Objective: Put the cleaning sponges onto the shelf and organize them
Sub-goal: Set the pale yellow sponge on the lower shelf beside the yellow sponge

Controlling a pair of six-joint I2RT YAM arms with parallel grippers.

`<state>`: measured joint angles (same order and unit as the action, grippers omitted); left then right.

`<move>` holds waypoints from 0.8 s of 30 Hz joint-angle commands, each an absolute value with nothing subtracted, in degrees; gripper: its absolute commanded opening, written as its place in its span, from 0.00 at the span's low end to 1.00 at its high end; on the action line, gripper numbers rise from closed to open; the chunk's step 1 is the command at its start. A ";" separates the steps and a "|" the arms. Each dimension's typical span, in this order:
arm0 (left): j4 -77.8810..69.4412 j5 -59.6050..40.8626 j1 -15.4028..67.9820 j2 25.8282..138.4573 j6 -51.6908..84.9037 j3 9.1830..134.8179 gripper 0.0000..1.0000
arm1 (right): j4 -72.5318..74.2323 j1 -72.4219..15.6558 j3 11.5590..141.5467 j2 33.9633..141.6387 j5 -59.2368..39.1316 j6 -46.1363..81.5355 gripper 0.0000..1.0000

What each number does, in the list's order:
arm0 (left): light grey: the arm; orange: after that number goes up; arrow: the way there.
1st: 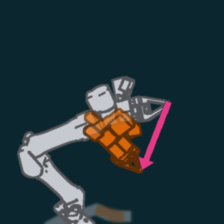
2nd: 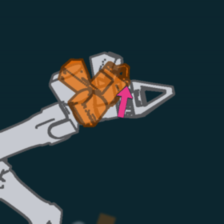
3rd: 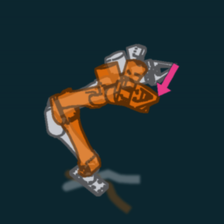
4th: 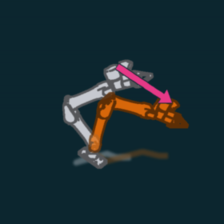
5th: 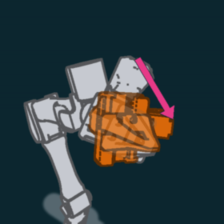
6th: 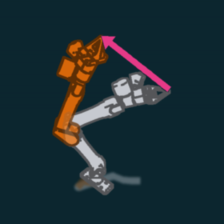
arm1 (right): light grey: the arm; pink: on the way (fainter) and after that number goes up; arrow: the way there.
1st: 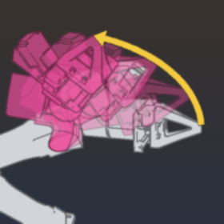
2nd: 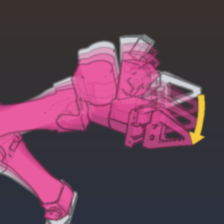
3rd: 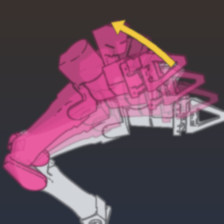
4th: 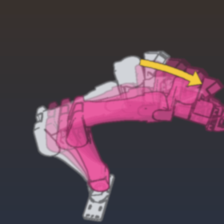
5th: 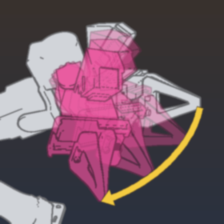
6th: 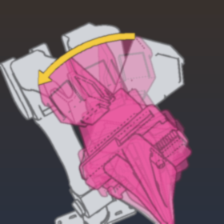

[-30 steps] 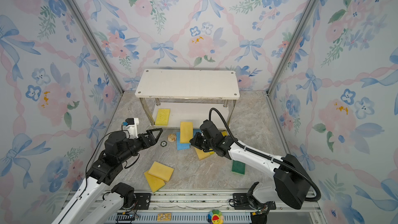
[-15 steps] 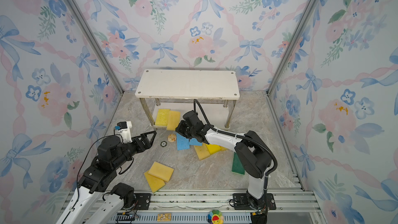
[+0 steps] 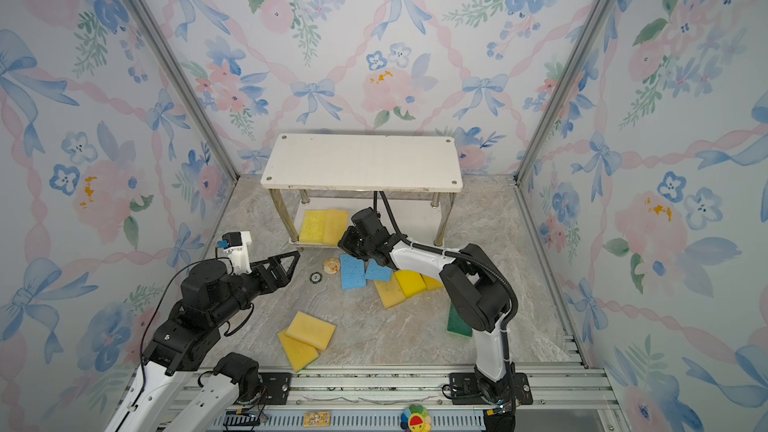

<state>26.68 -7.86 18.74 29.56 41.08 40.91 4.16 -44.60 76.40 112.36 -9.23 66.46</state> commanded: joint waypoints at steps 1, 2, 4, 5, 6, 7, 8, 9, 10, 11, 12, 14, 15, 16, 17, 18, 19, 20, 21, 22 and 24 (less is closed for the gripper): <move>27.01 -8.86 18.32 29.49 39.87 41.06 0.98 | 5.44 -44.01 78.38 114.29 -9.68 66.00 0.00; 26.98 -9.08 18.31 29.61 39.70 41.05 0.98 | 5.45 -43.88 78.61 114.58 -9.82 65.92 0.00; 26.98 -9.31 18.20 29.75 39.54 40.96 0.98 | 5.54 -43.73 78.94 114.96 -10.00 66.00 0.00; 27.03 -9.32 18.19 29.82 39.48 41.03 0.98 | 5.47 -43.68 78.86 115.04 -9.85 65.98 0.00; 27.07 -9.24 18.12 29.94 39.44 41.09 0.98 | 5.54 -43.63 78.96 115.20 -9.84 66.01 0.00; 27.07 -9.25 18.09 29.94 39.38 41.12 0.98 | 5.49 -43.58 79.14 115.35 -9.85 66.01 0.00; 27.07 -9.24 18.02 29.90 39.43 41.12 0.98 | 5.30 -43.59 79.43 115.53 -9.93 65.92 0.00; 27.07 -9.23 18.02 29.89 39.31 41.13 0.98 | 5.25 -43.46 79.58 115.73 -10.11 65.92 0.00; 27.07 -9.25 18.01 29.88 39.36 41.13 0.98 | 5.29 -43.44 79.80 115.84 -10.17 65.86 0.00; 27.06 -9.21 17.89 29.83 39.27 41.07 0.98 | 5.19 -43.39 80.02 115.92 -10.11 65.90 0.00; 27.13 -9.22 17.89 29.71 39.24 41.05 0.98 | 5.17 -43.38 80.06 116.01 -10.19 65.84 0.00; 27.18 -9.23 17.76 29.78 39.23 40.96 0.98 | 5.21 -43.33 80.30 116.21 -10.15 65.83 0.00; 27.16 -9.23 17.74 29.77 39.27 40.96 0.98 | 5.11 -43.32 80.48 116.36 -10.19 65.83 0.00; 27.22 -9.27 17.73 29.80 39.27 40.89 0.98 | 4.94 -43.25 80.72 116.50 -10.20 65.70 0.00; 27.17 -9.39 17.73 29.94 39.24 41.00 0.98 | 4.53 -43.24 81.02 116.62 -10.20 65.55 0.00; 27.17 -9.48 17.67 29.96 39.20 41.04 0.98 | 4.11 -43.23 81.36 116.72 -10.13 65.26 0.00; 27.16 -9.49 17.66 30.05 39.21 41.09 0.98 | 3.90 -43.20 81.47 116.72 -10.11 65.18 0.00; 27.16 -9.59 17.59 29.94 39.19 41.13 0.98 | 3.98 -43.15 81.47 116.73 -10.11 65.17 0.01; 27.16 -9.52 17.57 29.88 39.22 41.11 0.98 | 3.95 -43.15 81.56 116.72 -10.02 65.13 0.01; 27.16 -9.49 17.46 29.85 39.22 41.13 0.98 | 3.89 -43.12 81.56 116.72 -9.98 65.15 0.02; 27.16 -9.55 17.39 29.85 39.22 41.04 0.98 | 3.70 -43.15 81.90 116.85 -10.04 65.05 0.02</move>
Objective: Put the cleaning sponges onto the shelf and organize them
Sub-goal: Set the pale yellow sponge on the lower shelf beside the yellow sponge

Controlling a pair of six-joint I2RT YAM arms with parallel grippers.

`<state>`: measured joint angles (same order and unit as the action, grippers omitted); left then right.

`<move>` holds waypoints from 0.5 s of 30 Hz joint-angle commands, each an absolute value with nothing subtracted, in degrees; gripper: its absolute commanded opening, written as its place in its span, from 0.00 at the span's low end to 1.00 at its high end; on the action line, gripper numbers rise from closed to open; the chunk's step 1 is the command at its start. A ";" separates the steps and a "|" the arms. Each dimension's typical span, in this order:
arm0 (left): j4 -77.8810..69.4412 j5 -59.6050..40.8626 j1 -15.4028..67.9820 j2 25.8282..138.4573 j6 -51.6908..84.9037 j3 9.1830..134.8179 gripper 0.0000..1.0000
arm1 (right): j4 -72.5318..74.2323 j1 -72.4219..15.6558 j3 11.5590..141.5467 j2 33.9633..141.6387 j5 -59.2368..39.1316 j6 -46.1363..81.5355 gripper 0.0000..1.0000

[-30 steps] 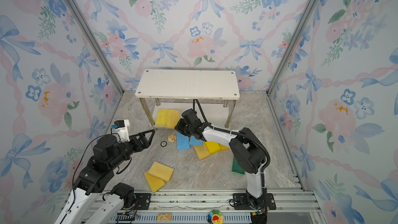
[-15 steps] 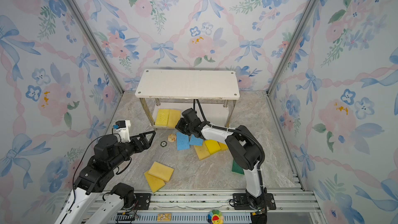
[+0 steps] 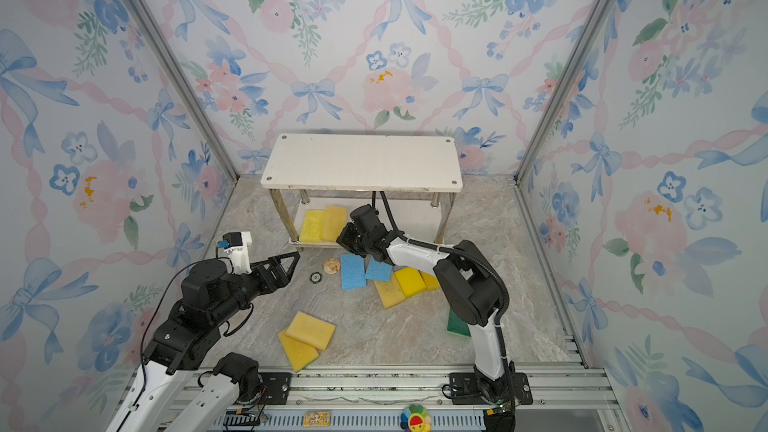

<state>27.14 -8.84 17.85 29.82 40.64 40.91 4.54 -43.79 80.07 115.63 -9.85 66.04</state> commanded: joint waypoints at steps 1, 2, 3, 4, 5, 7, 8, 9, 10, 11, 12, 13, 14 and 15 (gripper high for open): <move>27.15 -9.67 17.33 29.88 39.22 41.04 0.98 | 3.39 -43.06 82.04 116.98 -10.02 64.95 0.02; 27.18 -9.78 17.30 29.85 39.26 41.04 0.98 | 3.15 -43.02 82.26 117.11 -10.06 64.87 0.03; 27.19 -9.76 17.26 29.85 39.27 41.04 0.98 | 3.11 -42.99 82.26 117.16 -10.07 64.78 0.04; 27.19 -9.76 17.29 29.82 39.36 41.04 0.98 | 3.08 -43.08 82.27 117.22 -10.02 64.82 0.04; 27.18 -9.76 17.18 29.74 39.37 41.04 0.98 | 2.96 -43.06 82.26 117.25 -10.09 64.79 0.04; 27.21 -9.84 17.23 29.64 39.36 41.04 0.98 | 2.83 -42.99 82.10 117.07 -9.85 64.69 0.04; 27.17 -9.84 17.22 29.65 39.32 41.04 0.98 | 2.83 -43.01 81.85 116.91 -9.61 64.71 0.04; 27.21 -9.85 17.20 29.63 39.39 40.91 0.98 | 2.82 -43.04 81.76 116.81 -9.51 64.69 0.04; 27.16 -9.92 17.11 29.75 39.45 40.96 0.98 | 2.86 -43.00 81.78 116.88 -9.63 64.57 0.05; 27.16 -9.95 17.14 29.79 39.41 40.96 0.98 | 2.86 -42.98 81.80 116.89 -9.71 64.62 0.05; 27.13 -10.03 17.13 29.74 39.47 40.96 0.98 | 2.84 -43.00 81.74 116.89 -9.72 64.65 0.05; 27.16 -10.02 17.04 29.69 39.51 40.96 0.98 | 2.84 -43.00 81.78 116.97 -9.84 64.66 0.05; 27.17 -10.09 16.97 29.65 39.53 40.96 0.98 | 2.86 -42.98 81.75 117.06 -9.67 64.60 0.06; 27.23 -10.11 16.98 29.57 39.51 40.96 0.98 | 2.83 -42.98 81.82 117.20 -9.79 64.56 0.06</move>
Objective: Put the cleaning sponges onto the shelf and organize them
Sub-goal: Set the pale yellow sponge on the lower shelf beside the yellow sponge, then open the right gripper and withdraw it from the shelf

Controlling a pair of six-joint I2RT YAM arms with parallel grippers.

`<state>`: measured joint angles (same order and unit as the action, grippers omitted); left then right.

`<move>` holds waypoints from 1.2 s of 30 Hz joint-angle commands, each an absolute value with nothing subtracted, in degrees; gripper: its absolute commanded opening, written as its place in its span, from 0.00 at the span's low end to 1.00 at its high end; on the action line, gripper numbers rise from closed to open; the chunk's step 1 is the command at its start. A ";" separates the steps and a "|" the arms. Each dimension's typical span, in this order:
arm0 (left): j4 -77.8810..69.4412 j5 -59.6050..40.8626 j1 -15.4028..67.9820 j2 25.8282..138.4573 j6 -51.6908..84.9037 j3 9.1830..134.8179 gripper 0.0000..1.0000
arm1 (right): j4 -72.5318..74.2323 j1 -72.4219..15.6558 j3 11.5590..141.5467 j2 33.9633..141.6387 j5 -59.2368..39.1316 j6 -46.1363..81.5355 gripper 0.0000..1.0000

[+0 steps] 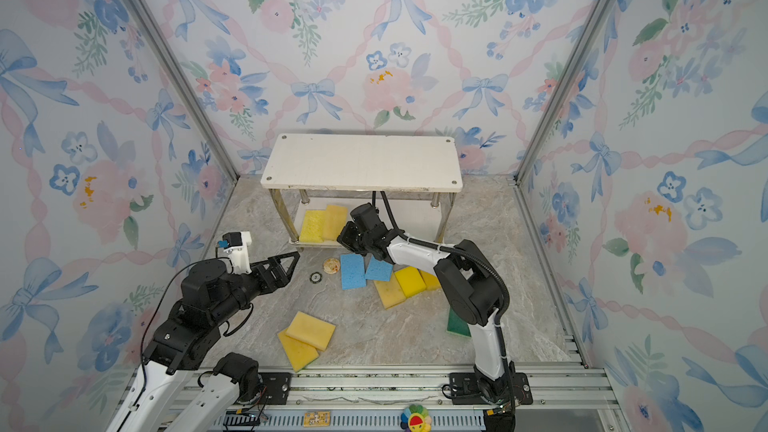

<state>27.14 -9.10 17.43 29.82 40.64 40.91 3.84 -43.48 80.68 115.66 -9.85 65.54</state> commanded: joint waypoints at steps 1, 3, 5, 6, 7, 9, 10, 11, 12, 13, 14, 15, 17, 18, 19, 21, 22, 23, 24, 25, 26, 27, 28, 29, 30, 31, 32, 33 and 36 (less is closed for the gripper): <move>27.16 -10.11 16.98 29.55 39.51 40.96 0.98 | 2.88 -42.98 81.82 117.41 -9.91 64.68 0.07; 27.16 -10.19 16.97 29.44 39.60 40.83 0.98 | 2.99 -42.89 81.58 117.58 -10.02 64.87 0.07; 27.17 -10.24 16.92 29.28 39.68 40.74 0.98 | 3.08 -42.78 81.39 117.69 -10.12 64.95 0.07; 27.16 -10.30 16.96 29.35 39.64 40.77 0.98 | 2.84 -42.80 81.47 117.78 -10.09 64.89 0.07; 27.19 -10.28 16.96 29.35 39.67 40.78 0.98 | 2.78 -42.74 81.56 117.82 -10.03 64.82 0.07; 27.12 -10.37 16.86 29.52 39.65 40.95 0.98 | 2.59 -42.66 81.68 118.03 -10.03 64.78 0.07; 27.14 -10.37 16.85 29.53 39.58 40.96 0.98 | 2.52 -42.71 81.68 118.08 -10.03 64.86 0.08; 27.11 -10.37 16.87 29.55 39.55 41.02 0.98 | 2.52 -42.66 81.66 118.13 -10.11 64.91 0.08; 27.13 -10.42 16.83 29.61 39.56 41.04 0.98 | 2.56 -42.71 81.65 118.20 -10.19 64.86 0.08; 27.10 -10.38 16.88 29.60 39.58 41.04 0.98 | 2.41 -42.69 81.70 118.23 -10.28 64.91 0.08; 27.08 -10.44 16.81 29.62 39.55 41.04 0.98 | 2.46 -42.66 81.71 118.17 -10.21 64.89 0.09; 27.07 -10.46 16.76 29.66 39.57 40.96 0.98 | 2.45 -42.70 81.57 118.17 -10.25 64.91 0.11; 27.07 -10.55 16.75 29.64 39.51 40.96 0.98 | 2.30 -42.69 81.60 118.05 -10.23 64.86 0.17; 27.11 -10.59 16.76 29.62 39.49 40.96 0.98 | 2.31 -42.69 81.56 118.05 -10.26 64.86 0.20; 27.19 -10.63 16.71 29.55 39.46 40.96 0.98 | 2.29 -42.67 81.52 118.11 -10.20 64.86 0.23; 27.17 -10.88 16.69 29.40 39.63 40.96 0.98 | 2.21 -42.78 81.47 118.03 -10.20 64.95 0.29; 27.17 -10.90 16.70 29.36 39.66 40.96 0.98 | 2.10 -42.76 81.48 117.95 -10.16 64.87 0.32; 27.21 -10.99 16.57 29.19 39.66 40.96 0.98 | 2.11 -42.89 81.47 117.86 -10.07 64.88 0.34; 27.16 -11.05 16.62 29.17 39.65 40.94 0.98 | 2.07 -42.87 81.39 117.78 -9.99 64.86 0.37; 27.18 -11.10 16.62 29.09 39.69 40.96 0.98 | 1.98 -42.86 81.39 117.62 -9.93 64.81 0.39; 27.18 -11.16 16.60 29.04 39.73 40.96 0.98 | 1.93 -43.00 81.34 117.44 -9.80 64.76 0.41; 27.22 -11.25 16.60 29.01 39.75 40.96 0.98 | 1.80 -42.98 81.09 117.19 -9.59 64.56 0.43; 27.17 -11.30 16.59 29.01 39.78 40.96 0.98 | 1.63 -42.98 80.89 116.92 -9.37 64.49 0.44; 27.16 -11.29 16.61 29.08 39.73 40.96 0.98 | 1.66 -42.98 80.51 116.51 -9.20 64.41 0.47; 27.16 -11.41 16.61 29.09 39.76 40.96 0.98 | 1.82 -43.01 79.97 116.01 -9.10 64.41 0.49; 27.18 -11.43 16.61 29.07 39.73 40.95 0.98 | 2.07 -43.04 79.46 115.62 -9.14 64.40 0.51; 27.14 -11.51 16.61 29.02 39.79 41.04 0.98 | 2.53 -43.05 78.78 115.10 -8.97 64.34 0.53; 27.20 -11.51 16.59 29.05 39.81 41.04 0.98 | 2.87 -43.07 78.25 114.59 -8.88 64.29 0.55; 27.16 -11.82 16.55 29.12 39.92 41.03 0.98 | 3.43 -43.41 76.77 112.70 -8.41 63.36 0.60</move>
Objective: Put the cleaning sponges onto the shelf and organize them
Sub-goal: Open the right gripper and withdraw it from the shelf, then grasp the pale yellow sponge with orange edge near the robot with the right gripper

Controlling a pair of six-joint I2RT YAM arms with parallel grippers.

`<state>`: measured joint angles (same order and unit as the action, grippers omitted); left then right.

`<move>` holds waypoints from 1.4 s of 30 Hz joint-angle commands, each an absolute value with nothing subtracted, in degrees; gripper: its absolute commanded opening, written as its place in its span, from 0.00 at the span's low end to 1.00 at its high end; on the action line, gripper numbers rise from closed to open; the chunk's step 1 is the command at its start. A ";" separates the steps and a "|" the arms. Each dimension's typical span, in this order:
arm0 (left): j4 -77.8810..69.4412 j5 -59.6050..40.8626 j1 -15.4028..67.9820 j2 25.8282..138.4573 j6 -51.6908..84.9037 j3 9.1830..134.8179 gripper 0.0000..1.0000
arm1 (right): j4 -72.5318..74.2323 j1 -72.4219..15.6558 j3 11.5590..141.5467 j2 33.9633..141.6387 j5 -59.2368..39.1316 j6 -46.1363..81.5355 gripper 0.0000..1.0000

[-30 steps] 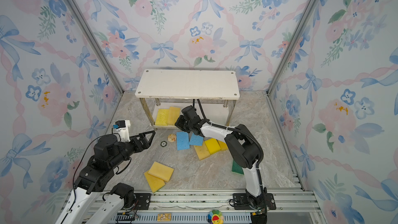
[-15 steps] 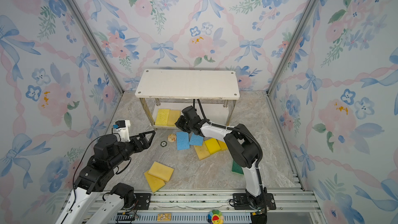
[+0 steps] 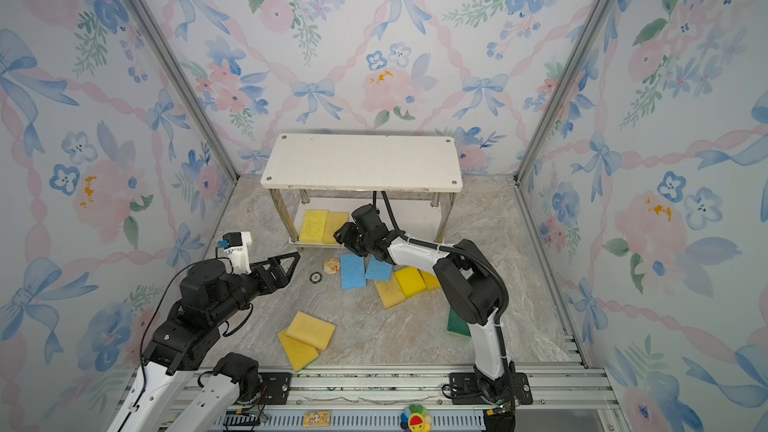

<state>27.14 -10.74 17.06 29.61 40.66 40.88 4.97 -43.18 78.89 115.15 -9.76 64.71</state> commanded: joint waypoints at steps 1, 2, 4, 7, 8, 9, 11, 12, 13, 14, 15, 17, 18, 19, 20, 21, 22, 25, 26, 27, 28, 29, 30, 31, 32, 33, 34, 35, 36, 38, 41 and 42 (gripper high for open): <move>27.21 -11.86 16.53 29.07 40.06 41.04 0.98 | 3.26 -43.57 76.43 112.07 -8.00 62.92 0.61; 27.07 -11.95 16.60 29.09 40.25 40.96 0.98 | 2.68 -43.72 76.14 111.28 -7.55 62.32 0.61; 27.07 -12.30 16.55 29.09 40.61 40.87 0.98 | 1.47 -44.01 75.56 109.71 -6.76 60.98 0.62; 27.07 -13.45 16.47 29.23 41.31 40.69 0.98 | 0.56 -44.83 73.44 106.39 -5.69 59.26 0.62; 27.07 -14.07 16.46 29.28 41.54 40.56 0.98 | -0.01 -45.29 72.62 104.95 -5.30 58.45 0.62; 27.07 -14.67 16.49 29.42 41.77 40.39 0.98 | -0.92 -45.69 71.82 103.63 -4.87 57.71 0.62; 27.00 -16.25 16.52 29.59 42.46 39.76 0.98 | -3.74 -46.81 69.85 100.26 -3.67 55.24 0.63; 26.93 -16.97 16.44 29.84 42.69 39.55 0.98 | -5.29 -47.31 68.90 98.74 -3.23 54.11 0.63; 26.89 -18.07 16.47 30.12 42.88 39.55 0.98 | -6.93 -47.78 67.43 96.82 -2.59 52.78 0.63; 26.90 -19.12 16.52 30.46 42.81 37.59 0.98 | -8.55 -48.00 65.64 95.23 -2.10 51.58 0.63; 26.94 -20.15 16.55 30.73 42.57 36.93 0.98 | -9.91 -48.09 64.11 92.10 -1.80 50.53 0.63; 26.91 -22.38 16.53 31.57 42.02 35.38 0.98 | -13.16 -48.11 60.27 87.23 -1.63 48.33 0.64; 26.92 -22.80 16.68 31.94 42.14 34.65 0.98 | -15.04 -48.04 59.02 85.01 -1.75 46.98 0.64; 26.90 -22.98 16.78 32.20 42.50 33.72 0.98 | -17.69 -47.97 57.83 82.65 -1.76 45.51 0.64; 26.89 -22.52 17.10 32.34 43.00 32.93 0.98 | -20.74 -47.73 56.71 80.04 -1.49 44.02 0.64; 26.93 -21.93 17.44 32.51 43.49 32.37 0.98 | -23.21 -47.36 55.72 77.80 -1.26 42.95 0.65; 26.94 -21.26 17.98 32.80 43.97 31.89 0.98 | -25.94 -46.54 54.35 75.16 -1.25 42.06 0.65; 26.57 -18.78 21.24 36.11 44.86 31.03 0.98 | -31.60 -42.40 49.56 67.19 -3.19 40.99 0.67; 26.14 -17.48 23.08 37.46 45.27 30.82 0.98 | -33.21 -40.43 48.19 64.68 -4.51 40.44 0.67; 25.46 -16.24 24.90 38.59 45.85 30.61 0.98 | -34.49 -39.11 47.34 62.88 -5.32 39.86 0.67; 24.60 -14.75 27.23 39.76 46.65 30.33 0.98 | -35.87 -38.06 46.65 61.24 -6.29 38.99 0.68; 23.92 -13.29 29.08 40.83 47.37 30.23 0.98 | -36.65 -37.57 46.34 60.16 -8.15 37.38 0.68; 23.69 -12.18 30.19 41.53 47.86 30.18 0.98 | -36.52 -37.81 46.27 59.86 -10.72 36.22 0.68; 23.77 -11.34 30.79 42.15 48.03 30.15 0.98 | -35.46 -38.69 46.16 60.04 -14.34 33.65 0.68; 23.74 -10.70 30.86 42.39 48.35 30.07 0.98 | -34.14 -40.65 46.14 60.49 -16.63 32.63 0.68; 23.74 -9.77 30.80 42.47 48.70 29.99 0.98 | -32.75 -43.71 46.00 60.99 -16.78 32.27 0.68; 23.73 -8.67 30.75 42.47 49.18 30.05 0.98 | -30.84 -47.13 45.91 61.84 -16.00 32.50 0.69; 23.84 -8.06 30.43 42.47 49.59 30.10 0.98 | -28.16 -50.24 45.70 63.48 -16.14 32.99 0.69; 23.82 -7.83 30.07 42.54 49.89 30.19 0.98 | -25.18 -52.65 45.37 65.17 -16.81 34.04 0.70; 24.08 -7.36 28.29 42.68 50.42 30.24 0.98 | -19.00 -57.20 45.01 70.19 -16.82 39.34 0.72; 24.17 -7.62 24.27 40.73 51.50 29.54 0.98 | -11.75 -60.77 45.27 78.16 -16.69 48.41 0.71; 24.25 -7.65 23.03 39.66 51.44 29.54 0.98 | -8.05 -61.88 45.13 80.33 -16.98 51.71 0.71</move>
